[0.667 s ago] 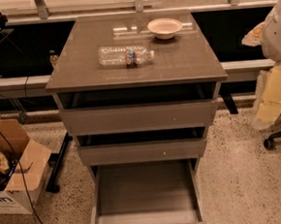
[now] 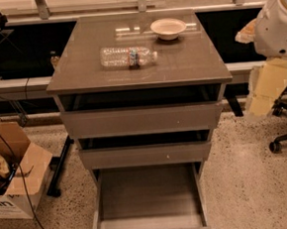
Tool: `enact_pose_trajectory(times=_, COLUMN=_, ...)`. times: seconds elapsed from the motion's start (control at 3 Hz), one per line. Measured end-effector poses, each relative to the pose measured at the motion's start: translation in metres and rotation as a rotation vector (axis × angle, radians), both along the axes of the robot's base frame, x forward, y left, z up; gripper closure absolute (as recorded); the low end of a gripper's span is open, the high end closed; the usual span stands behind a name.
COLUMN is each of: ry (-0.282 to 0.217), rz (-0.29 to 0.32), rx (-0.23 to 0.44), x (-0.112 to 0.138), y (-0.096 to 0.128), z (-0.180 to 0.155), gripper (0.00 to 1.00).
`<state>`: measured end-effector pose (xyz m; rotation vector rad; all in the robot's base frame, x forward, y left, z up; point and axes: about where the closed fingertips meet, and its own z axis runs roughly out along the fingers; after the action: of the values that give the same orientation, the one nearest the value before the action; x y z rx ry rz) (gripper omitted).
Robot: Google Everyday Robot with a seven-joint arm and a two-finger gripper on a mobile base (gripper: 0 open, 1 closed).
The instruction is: Place water bottle into bottom drawer
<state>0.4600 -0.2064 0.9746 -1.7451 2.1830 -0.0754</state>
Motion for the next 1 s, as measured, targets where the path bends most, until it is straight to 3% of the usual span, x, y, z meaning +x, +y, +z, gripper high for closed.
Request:
enact_pose_trajectory(times=0.33, ry=-0.013, rz=0.060, rx=0.068, x=0.044, y=0.017, z=-0.008, gripper=0.00)
enact_pose_trajectory(times=1.0, ry=-0.057, rz=0.124, rx=0.140, x=0.119, y=0.043, z=-0.017, gripper=0.00)
